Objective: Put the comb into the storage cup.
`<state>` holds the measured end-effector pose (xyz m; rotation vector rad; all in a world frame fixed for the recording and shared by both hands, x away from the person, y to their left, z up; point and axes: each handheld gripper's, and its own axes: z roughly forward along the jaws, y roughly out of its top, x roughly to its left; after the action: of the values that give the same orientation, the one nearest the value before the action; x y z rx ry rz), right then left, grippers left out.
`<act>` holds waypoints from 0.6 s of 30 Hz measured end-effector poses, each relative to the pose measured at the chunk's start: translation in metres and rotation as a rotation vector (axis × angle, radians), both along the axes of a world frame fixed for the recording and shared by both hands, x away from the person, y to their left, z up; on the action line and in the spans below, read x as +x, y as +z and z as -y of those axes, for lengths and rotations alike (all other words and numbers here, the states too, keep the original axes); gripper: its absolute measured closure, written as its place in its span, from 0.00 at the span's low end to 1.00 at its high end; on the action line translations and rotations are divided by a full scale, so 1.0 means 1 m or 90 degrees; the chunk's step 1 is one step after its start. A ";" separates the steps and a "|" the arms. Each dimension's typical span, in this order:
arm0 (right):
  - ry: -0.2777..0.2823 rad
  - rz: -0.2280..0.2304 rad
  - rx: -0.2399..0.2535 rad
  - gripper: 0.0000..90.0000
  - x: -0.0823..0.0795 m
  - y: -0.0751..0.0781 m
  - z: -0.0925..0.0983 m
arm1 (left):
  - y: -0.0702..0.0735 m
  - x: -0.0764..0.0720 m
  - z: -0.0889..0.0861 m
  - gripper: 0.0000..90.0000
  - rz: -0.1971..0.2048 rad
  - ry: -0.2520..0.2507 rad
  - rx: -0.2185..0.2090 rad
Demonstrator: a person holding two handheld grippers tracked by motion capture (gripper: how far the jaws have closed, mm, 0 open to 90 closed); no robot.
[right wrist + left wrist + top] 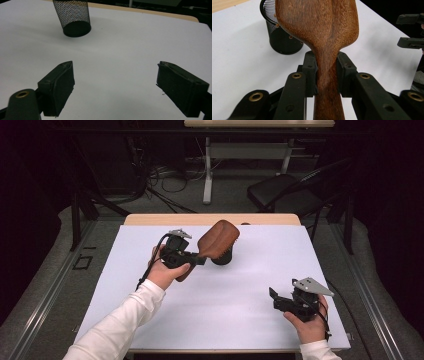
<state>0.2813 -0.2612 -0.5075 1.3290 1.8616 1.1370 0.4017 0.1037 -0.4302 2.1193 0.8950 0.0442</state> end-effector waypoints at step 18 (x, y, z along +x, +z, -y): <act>0.054 -0.045 0.046 0.15 0.036 0.024 -0.020 | -0.002 0.000 0.004 0.81 0.006 -0.009 -0.008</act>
<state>0.3168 -0.2415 -0.4837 1.3582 1.9607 1.2247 0.4020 0.0997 -0.4321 2.1119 0.8721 0.0400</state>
